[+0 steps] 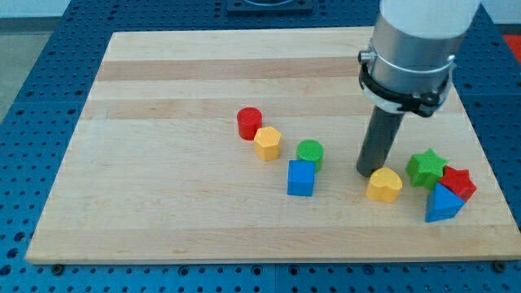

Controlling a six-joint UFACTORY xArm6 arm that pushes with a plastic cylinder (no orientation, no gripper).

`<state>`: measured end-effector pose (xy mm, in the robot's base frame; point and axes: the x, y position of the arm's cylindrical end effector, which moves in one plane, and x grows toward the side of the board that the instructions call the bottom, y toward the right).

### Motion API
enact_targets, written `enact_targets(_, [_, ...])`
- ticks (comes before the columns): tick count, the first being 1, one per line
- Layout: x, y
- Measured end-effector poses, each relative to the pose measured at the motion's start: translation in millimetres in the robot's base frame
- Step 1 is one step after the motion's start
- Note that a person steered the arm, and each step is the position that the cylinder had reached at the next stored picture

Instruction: Place the pointer in between the red circle and yellow hexagon

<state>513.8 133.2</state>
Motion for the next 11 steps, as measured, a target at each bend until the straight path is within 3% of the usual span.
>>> enact_targets(1, [12,6])
enact_targets(2, [-12,-10])
enact_targets(3, [-84,-52])
enact_targets(4, [-126,-121])
enact_targets(6, [-126,-220])
enact_targets(7, [-103,-219])
enact_targets(11, [-12,-68])
